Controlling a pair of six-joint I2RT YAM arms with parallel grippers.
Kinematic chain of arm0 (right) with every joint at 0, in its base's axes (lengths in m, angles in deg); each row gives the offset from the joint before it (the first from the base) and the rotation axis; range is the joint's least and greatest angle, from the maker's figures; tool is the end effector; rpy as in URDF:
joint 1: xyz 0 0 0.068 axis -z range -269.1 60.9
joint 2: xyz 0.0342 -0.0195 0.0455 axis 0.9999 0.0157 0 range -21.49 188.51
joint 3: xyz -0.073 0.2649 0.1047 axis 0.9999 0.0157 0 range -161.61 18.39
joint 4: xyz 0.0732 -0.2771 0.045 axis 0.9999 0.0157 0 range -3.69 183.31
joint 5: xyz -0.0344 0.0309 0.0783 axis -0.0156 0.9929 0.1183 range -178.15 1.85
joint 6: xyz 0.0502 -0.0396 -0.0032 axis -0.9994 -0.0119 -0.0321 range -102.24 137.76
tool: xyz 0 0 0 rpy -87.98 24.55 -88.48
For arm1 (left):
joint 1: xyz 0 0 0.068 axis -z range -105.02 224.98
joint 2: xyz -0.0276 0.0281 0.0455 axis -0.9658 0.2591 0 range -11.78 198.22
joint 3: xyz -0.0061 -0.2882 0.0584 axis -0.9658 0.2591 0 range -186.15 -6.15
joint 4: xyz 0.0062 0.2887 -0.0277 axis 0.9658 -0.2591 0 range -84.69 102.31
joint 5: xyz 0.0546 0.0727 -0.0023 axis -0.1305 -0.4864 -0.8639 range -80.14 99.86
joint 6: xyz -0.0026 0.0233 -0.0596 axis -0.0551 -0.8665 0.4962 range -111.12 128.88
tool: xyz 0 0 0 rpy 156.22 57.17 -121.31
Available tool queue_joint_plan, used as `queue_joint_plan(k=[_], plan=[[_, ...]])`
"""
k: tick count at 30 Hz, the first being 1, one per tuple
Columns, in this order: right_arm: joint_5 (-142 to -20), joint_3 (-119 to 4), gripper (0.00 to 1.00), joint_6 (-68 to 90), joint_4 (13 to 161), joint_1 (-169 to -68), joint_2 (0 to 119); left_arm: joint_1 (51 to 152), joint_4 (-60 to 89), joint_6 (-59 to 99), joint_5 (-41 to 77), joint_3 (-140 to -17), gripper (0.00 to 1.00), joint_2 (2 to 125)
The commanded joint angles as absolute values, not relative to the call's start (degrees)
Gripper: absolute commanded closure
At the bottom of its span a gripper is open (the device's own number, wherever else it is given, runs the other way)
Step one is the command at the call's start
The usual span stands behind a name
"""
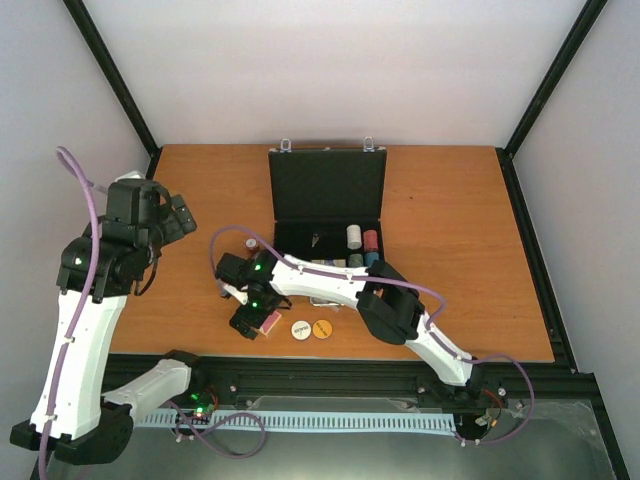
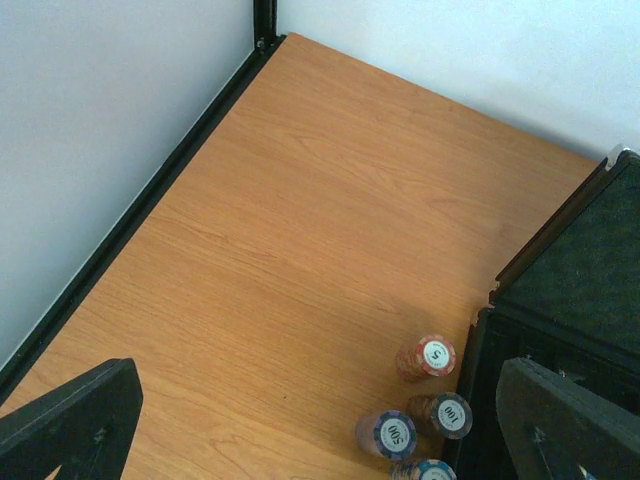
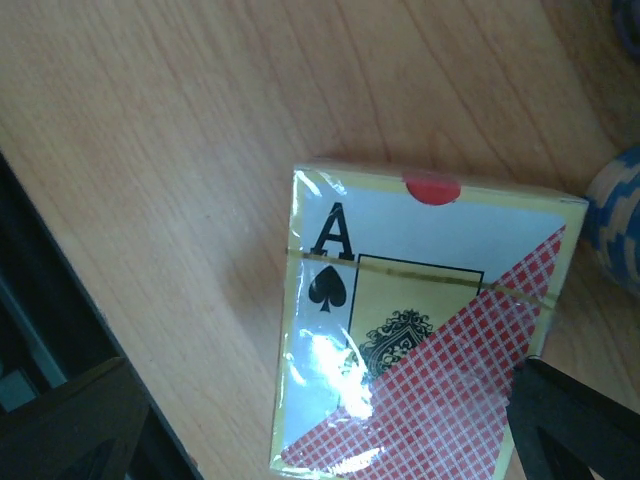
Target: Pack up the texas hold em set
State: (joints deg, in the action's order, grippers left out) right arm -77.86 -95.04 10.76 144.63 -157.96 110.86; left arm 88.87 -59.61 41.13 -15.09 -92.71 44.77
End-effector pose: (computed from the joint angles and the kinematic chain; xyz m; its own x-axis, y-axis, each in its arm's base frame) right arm 0.1792 0.4879 0.1724 -0.4628 -0.8641 -0.1979 -0.8821 0.4267 0.1998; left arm 0.1598 -0.0178 0.4623 -0.5018 -0.3743 -0.7798 -0.4198 0.8936 -0.1588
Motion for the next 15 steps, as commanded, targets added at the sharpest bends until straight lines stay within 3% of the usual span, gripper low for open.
queue_joint_plan(k=[1, 15], plan=[[-80.4, -96.3, 0.0, 8.8, 145.4, -158.4, 113.7, 88.7, -57.9, 40.6, -13.6, -92.0, 0.0, 43.6], [-86.8, -97.0, 0.0, 8.5, 146.3, -159.3, 110.4, 88.7, -57.0, 39.8, -12.9, -91.4, 0.0, 42.6]])
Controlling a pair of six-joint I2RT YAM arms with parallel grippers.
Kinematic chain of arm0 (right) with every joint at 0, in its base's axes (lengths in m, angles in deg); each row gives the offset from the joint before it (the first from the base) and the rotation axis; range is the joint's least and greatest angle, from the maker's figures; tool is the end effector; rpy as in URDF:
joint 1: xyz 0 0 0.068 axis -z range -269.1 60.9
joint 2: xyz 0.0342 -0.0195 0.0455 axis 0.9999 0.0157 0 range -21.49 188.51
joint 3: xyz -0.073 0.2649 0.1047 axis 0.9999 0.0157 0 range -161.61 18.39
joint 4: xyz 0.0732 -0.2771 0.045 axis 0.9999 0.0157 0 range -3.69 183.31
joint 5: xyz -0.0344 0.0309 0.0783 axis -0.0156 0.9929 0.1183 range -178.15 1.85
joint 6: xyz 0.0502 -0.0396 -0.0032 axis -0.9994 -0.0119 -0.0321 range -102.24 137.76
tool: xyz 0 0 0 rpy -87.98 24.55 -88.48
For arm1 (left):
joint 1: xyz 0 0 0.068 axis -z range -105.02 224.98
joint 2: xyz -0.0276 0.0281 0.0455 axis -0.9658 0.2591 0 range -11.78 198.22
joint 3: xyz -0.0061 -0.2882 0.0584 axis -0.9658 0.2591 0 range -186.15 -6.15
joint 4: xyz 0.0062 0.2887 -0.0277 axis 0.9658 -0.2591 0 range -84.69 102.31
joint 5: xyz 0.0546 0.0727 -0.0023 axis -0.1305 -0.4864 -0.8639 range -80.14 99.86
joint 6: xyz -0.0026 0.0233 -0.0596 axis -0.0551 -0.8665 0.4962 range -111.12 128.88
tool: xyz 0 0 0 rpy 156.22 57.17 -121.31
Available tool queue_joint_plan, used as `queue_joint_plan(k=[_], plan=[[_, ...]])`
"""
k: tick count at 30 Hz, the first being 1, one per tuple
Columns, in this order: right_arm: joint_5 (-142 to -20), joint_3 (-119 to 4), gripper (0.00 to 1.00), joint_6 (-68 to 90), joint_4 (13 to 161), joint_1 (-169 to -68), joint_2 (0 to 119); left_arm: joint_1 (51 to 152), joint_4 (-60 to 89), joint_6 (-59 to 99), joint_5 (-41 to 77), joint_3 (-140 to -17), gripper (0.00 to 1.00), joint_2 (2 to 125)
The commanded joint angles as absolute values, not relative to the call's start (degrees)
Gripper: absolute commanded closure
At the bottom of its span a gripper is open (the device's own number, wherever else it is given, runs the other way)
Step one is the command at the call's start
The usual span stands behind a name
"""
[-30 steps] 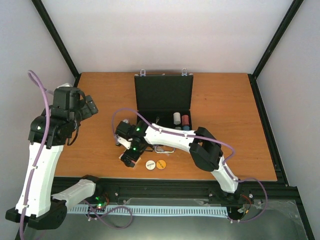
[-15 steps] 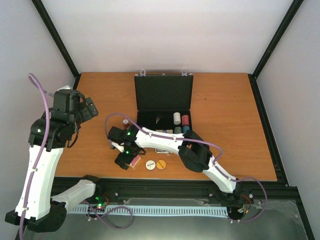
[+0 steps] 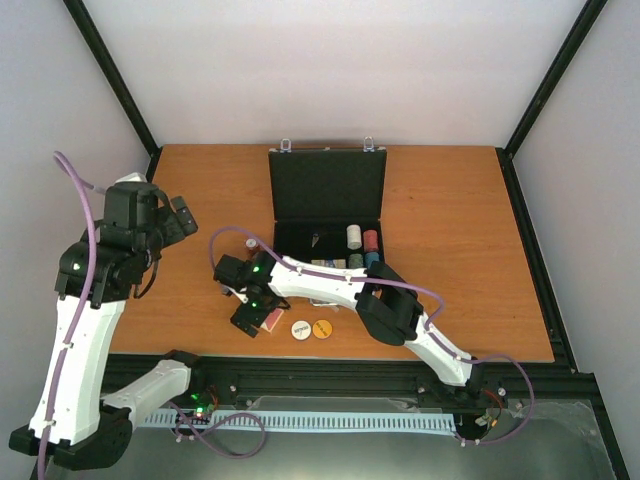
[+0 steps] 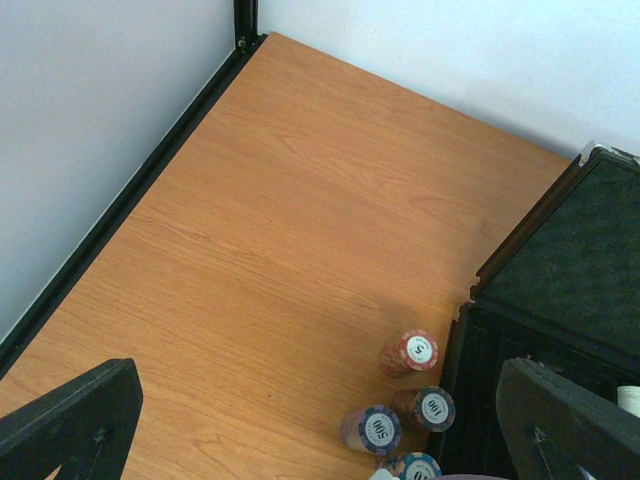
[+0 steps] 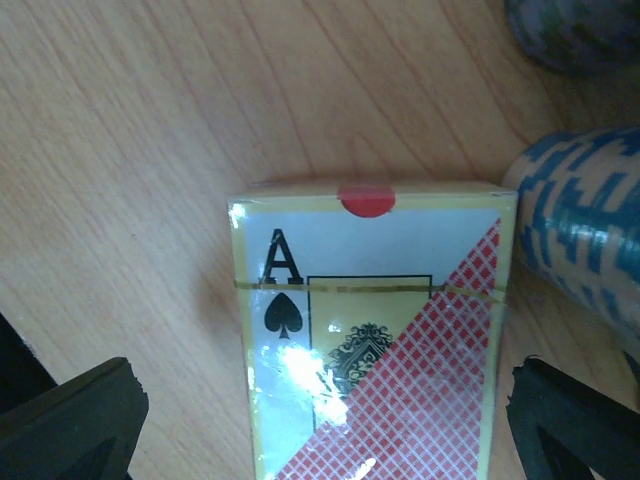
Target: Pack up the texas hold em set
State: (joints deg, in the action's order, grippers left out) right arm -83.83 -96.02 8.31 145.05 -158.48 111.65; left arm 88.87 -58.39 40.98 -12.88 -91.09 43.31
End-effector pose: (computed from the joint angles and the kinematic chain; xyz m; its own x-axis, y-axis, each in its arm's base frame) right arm 0.1805 0.4902 0.1699 -0.4934 -0.8461 -0.2018 -0.8698 0.4814 0.1082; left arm 0.1560 -0.0187 0.4587 -0.5046 -0.3801 -0.7752 -0.3904 0.9013 -0.1877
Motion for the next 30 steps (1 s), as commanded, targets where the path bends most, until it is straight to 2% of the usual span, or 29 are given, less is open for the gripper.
queue_joint_plan(k=[1, 30], plan=[[-87.0, -97.1, 0.0, 8.8, 146.4, -159.4, 110.0, 88.7, -57.1, 39.8, -12.9, -91.4, 0.0, 42.6], [-89.6, -99.2, 0.0, 8.5, 147.7, -159.7, 117.2, 88.7, -55.0, 39.7, -12.1, -87.8, 0.0, 41.4]])
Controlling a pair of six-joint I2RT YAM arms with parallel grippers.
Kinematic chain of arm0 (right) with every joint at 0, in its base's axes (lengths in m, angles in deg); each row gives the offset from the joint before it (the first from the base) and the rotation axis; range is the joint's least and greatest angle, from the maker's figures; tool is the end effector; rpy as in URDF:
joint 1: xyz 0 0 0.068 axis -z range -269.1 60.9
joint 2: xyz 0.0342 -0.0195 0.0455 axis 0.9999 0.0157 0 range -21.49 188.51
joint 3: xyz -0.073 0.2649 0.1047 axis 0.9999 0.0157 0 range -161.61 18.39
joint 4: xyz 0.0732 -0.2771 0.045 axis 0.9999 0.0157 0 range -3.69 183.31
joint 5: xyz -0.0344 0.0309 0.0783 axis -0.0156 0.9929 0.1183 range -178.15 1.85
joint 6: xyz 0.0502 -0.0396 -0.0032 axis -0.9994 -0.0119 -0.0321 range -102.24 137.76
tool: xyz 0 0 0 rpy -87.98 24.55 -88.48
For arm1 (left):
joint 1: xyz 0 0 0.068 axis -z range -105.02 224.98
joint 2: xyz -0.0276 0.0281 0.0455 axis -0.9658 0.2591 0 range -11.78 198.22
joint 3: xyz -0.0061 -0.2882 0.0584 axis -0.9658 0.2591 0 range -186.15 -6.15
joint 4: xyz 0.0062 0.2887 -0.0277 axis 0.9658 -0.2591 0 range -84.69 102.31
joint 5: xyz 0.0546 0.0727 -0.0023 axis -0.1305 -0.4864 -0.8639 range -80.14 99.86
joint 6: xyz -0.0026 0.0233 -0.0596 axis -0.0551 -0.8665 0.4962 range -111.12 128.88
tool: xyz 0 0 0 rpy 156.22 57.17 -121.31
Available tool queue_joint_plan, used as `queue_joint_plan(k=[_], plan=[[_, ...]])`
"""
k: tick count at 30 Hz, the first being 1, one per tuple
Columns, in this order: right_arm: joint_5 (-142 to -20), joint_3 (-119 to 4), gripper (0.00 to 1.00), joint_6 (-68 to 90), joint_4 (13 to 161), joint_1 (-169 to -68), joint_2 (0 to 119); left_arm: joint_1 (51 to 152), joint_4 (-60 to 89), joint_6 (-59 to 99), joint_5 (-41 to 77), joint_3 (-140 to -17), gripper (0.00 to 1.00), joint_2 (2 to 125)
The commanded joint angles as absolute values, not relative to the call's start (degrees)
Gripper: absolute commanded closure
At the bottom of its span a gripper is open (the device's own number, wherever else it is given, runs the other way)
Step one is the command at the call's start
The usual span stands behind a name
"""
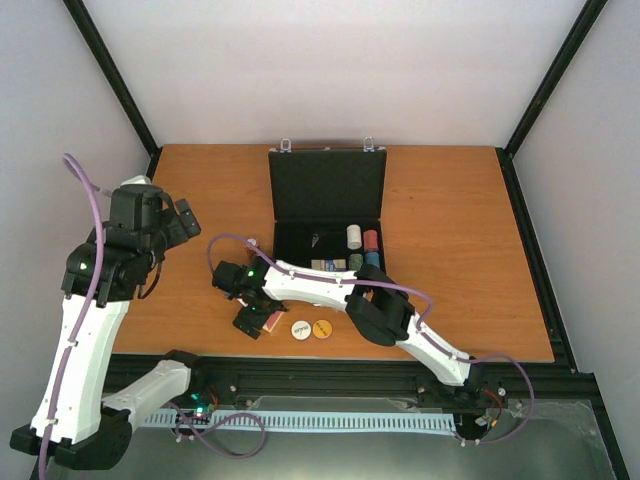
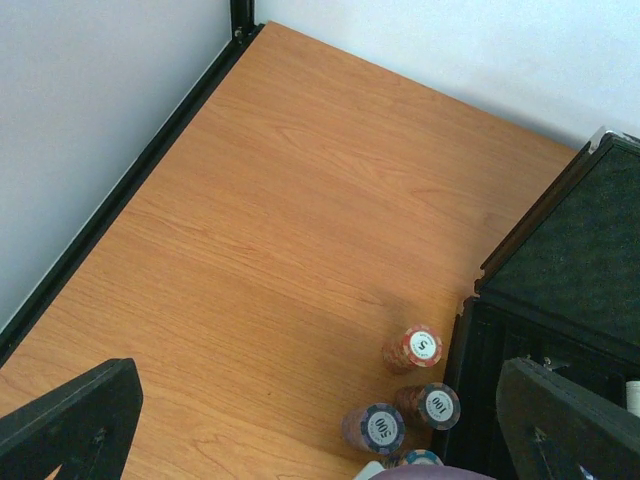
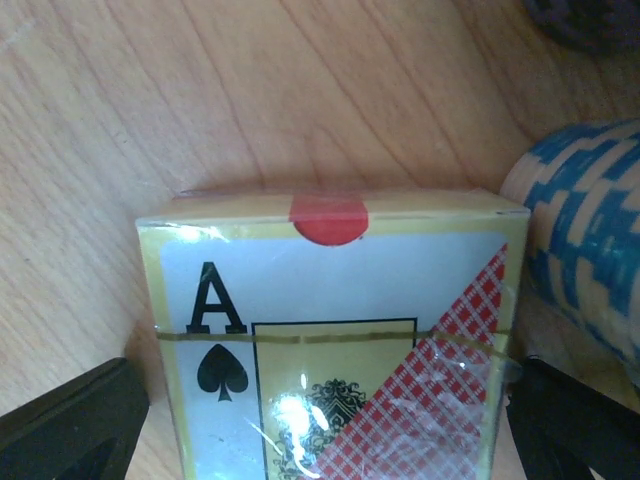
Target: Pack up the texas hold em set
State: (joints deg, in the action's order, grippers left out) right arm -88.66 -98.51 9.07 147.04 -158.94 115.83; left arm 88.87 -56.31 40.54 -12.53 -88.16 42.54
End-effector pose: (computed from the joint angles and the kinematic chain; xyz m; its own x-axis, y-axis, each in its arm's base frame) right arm 0.1825 0.4957 0.1453 -0.4785 -0.8646 -0.1533 -0.8759 0.4822 0.0145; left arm 0.1596 -0.0199 0.4483 -0.5111 -0.3735 -0.7741 -0.3828 0.9053 -0.1841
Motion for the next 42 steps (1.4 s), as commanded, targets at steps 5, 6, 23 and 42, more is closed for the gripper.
queue_joint_plan(k=[5, 6, 23, 42], plan=[[-89.0, -99.2, 0.17, 8.7, 148.0, -159.7, 117.1, 88.7, -54.9, 39.6, -11.9, -87.5, 0.0, 41.3], [-88.9, -99.2, 0.24, 8.8, 148.3, -159.7, 117.0, 88.7, -54.9, 39.5, -12.0, -87.5, 0.0, 41.2], [-86.2, -101.1, 0.6, 16.6, 152.5, -159.6, 107.8, 88.7, -54.9, 39.5, -12.7, -87.3, 0.0, 41.0], [-108.8, -79.9, 0.67, 33.1, 138.1, -142.3, 89.4, 88.7, -53.6, 39.8, -10.1, -87.3, 0.0, 43.6]])
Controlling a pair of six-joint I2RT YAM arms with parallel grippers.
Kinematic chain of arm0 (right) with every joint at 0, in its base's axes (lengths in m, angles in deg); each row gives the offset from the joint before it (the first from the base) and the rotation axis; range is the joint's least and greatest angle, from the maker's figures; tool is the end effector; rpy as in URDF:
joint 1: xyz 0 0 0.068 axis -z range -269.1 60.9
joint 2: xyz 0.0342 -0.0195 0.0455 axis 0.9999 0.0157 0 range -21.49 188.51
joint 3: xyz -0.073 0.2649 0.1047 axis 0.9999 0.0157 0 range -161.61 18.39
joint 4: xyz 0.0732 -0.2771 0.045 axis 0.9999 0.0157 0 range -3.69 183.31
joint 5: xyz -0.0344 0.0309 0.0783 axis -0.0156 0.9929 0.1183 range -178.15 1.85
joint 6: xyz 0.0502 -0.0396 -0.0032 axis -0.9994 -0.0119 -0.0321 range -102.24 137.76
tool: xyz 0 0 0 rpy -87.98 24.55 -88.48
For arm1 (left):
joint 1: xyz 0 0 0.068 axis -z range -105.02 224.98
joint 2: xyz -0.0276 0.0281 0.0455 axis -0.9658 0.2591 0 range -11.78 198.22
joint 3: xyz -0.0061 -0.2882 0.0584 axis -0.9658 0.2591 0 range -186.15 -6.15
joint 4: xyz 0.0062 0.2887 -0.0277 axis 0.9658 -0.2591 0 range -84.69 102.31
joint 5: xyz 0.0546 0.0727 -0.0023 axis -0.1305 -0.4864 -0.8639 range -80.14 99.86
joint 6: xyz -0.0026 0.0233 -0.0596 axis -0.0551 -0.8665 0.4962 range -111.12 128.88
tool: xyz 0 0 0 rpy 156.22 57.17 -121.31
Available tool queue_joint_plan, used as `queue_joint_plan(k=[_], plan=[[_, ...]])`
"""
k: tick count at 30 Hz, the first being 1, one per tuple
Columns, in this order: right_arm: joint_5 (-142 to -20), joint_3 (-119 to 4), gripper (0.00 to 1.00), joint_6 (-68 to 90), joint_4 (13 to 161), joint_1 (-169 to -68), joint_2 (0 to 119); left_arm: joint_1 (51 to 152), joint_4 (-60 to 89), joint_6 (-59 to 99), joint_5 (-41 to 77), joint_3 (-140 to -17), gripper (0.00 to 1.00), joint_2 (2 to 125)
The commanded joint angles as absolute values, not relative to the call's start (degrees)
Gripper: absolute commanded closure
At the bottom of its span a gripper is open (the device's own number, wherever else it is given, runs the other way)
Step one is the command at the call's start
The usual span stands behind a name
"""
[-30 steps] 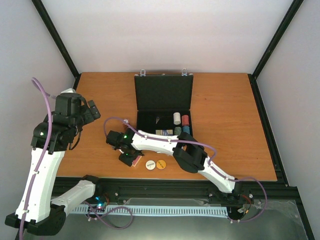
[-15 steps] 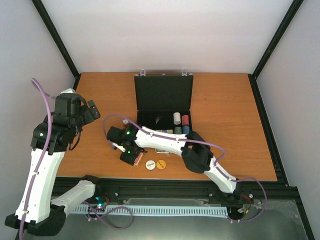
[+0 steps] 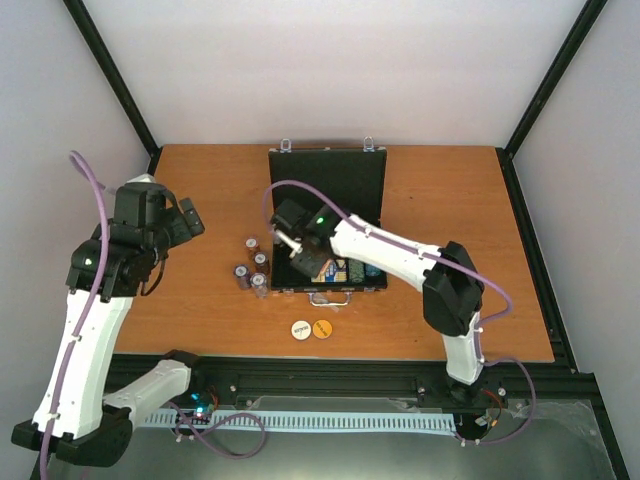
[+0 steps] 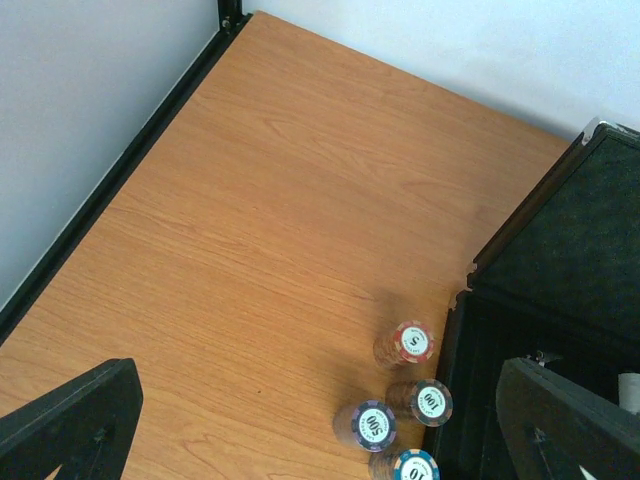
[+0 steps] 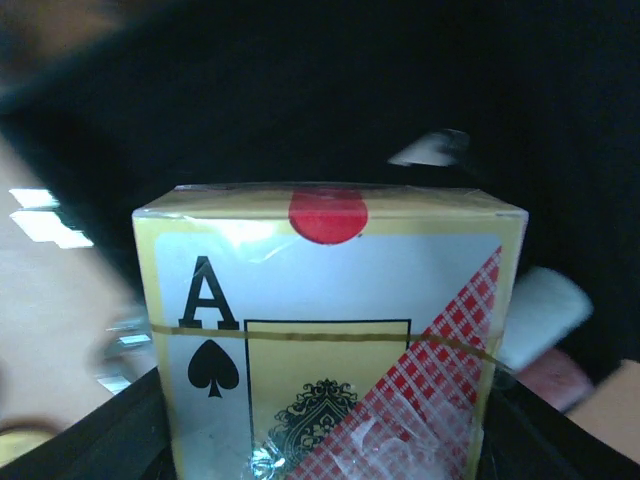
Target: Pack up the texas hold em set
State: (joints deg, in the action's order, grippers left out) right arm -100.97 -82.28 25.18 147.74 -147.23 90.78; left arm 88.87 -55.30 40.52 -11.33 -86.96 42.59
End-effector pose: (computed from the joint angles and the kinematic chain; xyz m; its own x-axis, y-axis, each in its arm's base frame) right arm 0.2448 0.3728 0.2644 -0.3984 -0.8790 -0.2620 -0.8524 0.4603 -0.2481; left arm 0.1634 -0.0218 0.4431 -0.5228 -0.3745 -0.7658 -0.3696 0.9091 -0.1923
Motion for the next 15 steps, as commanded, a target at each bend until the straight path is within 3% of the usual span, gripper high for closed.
queue_joint_plan(k=[1, 7, 15], plan=[[-109.4, -79.4, 0.67, 34.9, 136.3, -141.1, 89.7, 88.7, -53.4, 39.9, -9.9, -87.3, 0.0, 43.9], [-117.2, -72.4, 0.67, 48.4, 125.9, -137.9, 91.7, 88.7, -53.3, 40.0, -8.9, -87.1, 0.0, 45.6], [-116.2, -71.3, 0.65, 52.3, 120.8, -135.3, 95.2, 88.7, -53.5, 40.2, -10.8, -86.5, 0.0, 47.6]])
